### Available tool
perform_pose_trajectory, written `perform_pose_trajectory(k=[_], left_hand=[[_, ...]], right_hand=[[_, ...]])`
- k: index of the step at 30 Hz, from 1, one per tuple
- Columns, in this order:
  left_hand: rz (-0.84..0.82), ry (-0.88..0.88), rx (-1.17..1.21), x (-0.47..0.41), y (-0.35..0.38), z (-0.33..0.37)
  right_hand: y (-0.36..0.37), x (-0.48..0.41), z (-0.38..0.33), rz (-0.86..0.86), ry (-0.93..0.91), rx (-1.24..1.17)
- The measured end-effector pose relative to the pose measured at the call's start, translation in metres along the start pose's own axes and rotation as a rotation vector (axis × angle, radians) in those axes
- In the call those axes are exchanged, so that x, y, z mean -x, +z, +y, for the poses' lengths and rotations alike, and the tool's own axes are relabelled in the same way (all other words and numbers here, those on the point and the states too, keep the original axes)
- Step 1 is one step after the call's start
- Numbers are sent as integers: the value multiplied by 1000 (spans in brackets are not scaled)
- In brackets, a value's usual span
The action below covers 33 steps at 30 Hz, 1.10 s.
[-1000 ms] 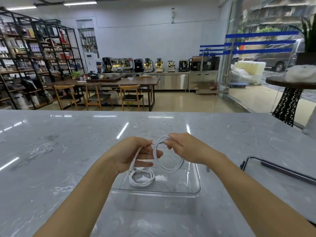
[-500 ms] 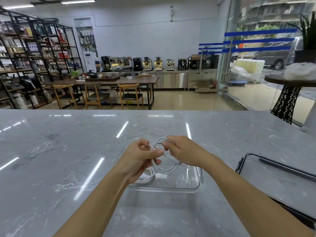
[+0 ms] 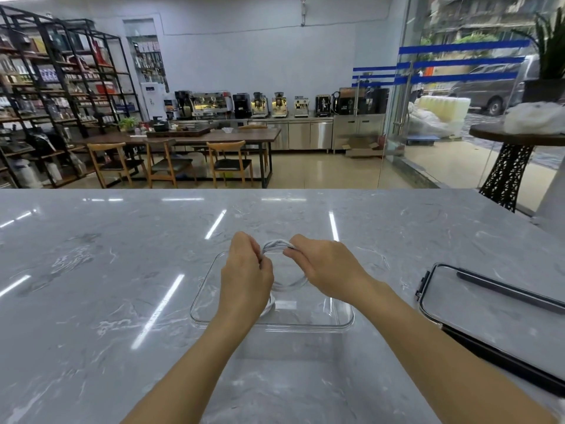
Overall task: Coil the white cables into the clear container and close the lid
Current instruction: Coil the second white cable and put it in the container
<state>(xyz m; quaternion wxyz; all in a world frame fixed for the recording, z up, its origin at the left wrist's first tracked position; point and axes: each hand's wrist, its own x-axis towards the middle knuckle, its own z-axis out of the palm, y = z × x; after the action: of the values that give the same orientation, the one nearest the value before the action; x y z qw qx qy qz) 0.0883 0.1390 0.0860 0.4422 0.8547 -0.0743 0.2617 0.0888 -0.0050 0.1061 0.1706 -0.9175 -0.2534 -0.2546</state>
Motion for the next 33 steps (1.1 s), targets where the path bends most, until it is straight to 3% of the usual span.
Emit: perform_pose_trajectory(k=[3,6,11,14,19,24,28,33], left_hand=[[-37,-214,267,0,-3,9],[-130,-422,542,-3,-3,13],[-316,-595,928,-6,-18,13],[-419,-716,1101,-7,-26,12],[-421,-686,792,6,-8,10],[-295,-650,737,12,4,2],[-293,-597,667,20,8,2],[-301,-393,405,26,11,4]], right_hand=[[3,4,4,284,-225,187],[11,6,16,336,-367,227],[15,20,33,410,-366,179],[15,29,38,342,-370,160],[22,37,37,201,-332,117],[20,44,26,172,4,14],[24,42,19,113,201,-70],[30,40,9,-30,206,59]])
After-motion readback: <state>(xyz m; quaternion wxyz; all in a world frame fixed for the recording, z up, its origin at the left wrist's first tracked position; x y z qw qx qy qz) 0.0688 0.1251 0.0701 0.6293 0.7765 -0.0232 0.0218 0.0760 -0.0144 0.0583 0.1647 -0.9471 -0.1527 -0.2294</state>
